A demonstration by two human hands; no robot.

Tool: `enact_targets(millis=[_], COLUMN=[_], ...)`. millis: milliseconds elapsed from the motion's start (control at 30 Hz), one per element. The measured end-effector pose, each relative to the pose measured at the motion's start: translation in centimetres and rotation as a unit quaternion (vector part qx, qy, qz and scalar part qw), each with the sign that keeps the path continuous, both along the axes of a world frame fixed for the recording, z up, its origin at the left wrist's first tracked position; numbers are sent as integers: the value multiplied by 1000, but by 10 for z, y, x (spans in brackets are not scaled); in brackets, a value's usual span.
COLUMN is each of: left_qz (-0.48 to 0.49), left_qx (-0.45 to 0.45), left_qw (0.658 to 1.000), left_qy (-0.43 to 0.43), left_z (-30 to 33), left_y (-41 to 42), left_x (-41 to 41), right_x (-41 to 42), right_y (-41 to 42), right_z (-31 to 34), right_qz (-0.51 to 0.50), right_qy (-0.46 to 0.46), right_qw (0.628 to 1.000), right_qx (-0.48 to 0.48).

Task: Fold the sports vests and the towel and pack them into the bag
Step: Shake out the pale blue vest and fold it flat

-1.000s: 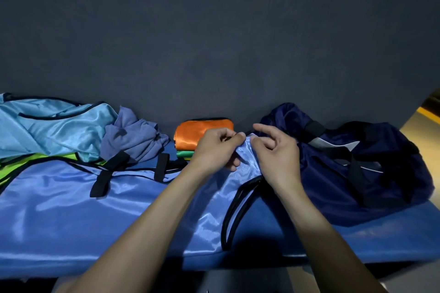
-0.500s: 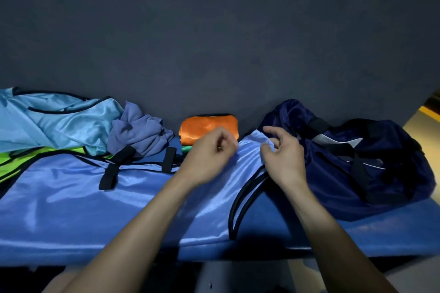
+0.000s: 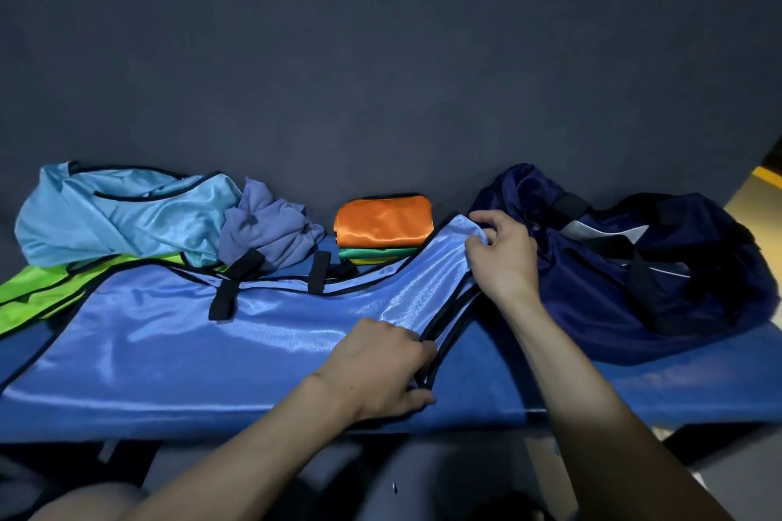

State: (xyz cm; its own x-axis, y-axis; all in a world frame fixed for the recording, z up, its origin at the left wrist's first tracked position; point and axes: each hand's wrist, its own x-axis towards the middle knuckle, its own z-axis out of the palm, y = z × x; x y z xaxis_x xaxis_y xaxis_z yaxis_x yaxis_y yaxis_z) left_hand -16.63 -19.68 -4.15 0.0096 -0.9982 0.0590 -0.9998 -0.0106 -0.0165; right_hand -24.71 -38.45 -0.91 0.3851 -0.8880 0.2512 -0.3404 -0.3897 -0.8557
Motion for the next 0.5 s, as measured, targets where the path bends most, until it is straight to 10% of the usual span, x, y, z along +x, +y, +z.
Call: enact_targets(millis=[500], left_qz=[-67], left_qx=[-31], left_qw=[994], left_qy=[85], left_z=[0], left_y=[27], left_x=[15], right_x=[-7], right_y=[-4], right_z=[1], right_qz=[4], right_qy=[67], right_qw=[998], right_qx=[15])
